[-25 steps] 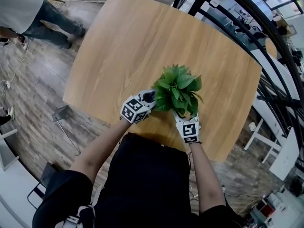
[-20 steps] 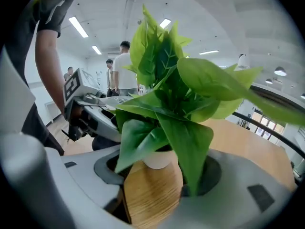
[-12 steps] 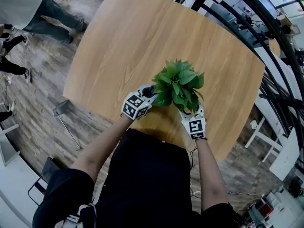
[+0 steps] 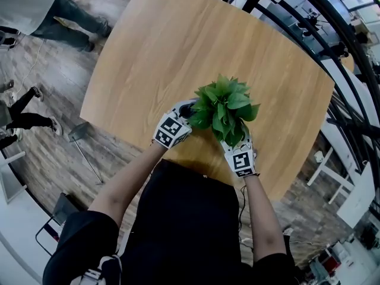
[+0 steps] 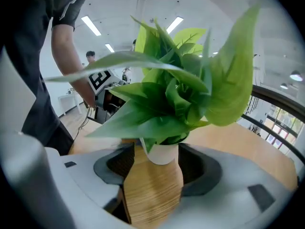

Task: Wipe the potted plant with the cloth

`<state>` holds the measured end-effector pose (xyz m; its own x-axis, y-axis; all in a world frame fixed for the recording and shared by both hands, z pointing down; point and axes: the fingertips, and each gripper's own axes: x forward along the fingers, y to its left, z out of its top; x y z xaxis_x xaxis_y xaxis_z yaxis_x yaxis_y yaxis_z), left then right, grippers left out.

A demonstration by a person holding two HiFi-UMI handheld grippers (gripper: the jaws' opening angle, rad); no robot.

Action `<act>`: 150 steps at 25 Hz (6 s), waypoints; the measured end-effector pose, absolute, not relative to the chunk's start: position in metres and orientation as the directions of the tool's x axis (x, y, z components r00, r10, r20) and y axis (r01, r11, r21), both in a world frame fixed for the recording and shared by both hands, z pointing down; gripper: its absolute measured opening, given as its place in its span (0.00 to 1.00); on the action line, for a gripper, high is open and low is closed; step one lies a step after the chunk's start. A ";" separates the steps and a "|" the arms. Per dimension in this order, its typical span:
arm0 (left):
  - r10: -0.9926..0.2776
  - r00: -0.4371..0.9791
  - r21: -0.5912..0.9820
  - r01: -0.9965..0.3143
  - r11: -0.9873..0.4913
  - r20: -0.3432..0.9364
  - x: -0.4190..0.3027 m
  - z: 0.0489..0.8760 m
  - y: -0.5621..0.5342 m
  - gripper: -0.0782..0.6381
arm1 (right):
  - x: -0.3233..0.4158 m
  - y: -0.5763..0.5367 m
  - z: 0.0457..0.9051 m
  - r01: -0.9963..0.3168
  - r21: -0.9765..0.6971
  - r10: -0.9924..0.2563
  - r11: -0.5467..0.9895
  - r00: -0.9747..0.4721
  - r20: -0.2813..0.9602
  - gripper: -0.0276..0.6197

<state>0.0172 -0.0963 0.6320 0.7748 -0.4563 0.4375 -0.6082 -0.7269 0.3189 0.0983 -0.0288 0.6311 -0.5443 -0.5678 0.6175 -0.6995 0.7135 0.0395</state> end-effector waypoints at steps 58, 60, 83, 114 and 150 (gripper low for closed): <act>-0.301 0.848 0.431 -0.490 -0.757 0.436 0.012 0.642 0.008 0.23 | 0.093 0.050 0.622 -0.739 0.071 -0.617 0.670 -0.500 0.608 0.46; -0.298 0.841 0.410 -0.492 -0.768 0.452 0.011 0.646 0.004 0.23 | 0.096 0.050 0.623 -0.725 0.067 -0.610 0.685 -0.521 0.597 0.46; -0.228 0.842 0.384 -0.443 -0.810 0.489 0.026 0.649 0.019 0.23 | 0.102 0.038 0.636 -0.650 0.041 -0.530 0.759 -0.579 0.620 0.53; -0.220 0.838 0.370 -0.436 -0.820 0.500 0.023 0.651 0.024 0.23 | 0.099 0.035 0.649 -0.569 0.107 -0.481 0.815 -0.563 0.672 0.53; -0.246 0.831 0.371 -0.461 -0.806 0.498 0.016 0.650 0.023 0.23 | 0.092 0.029 0.643 -0.555 0.087 -0.467 0.827 -0.594 0.655 0.52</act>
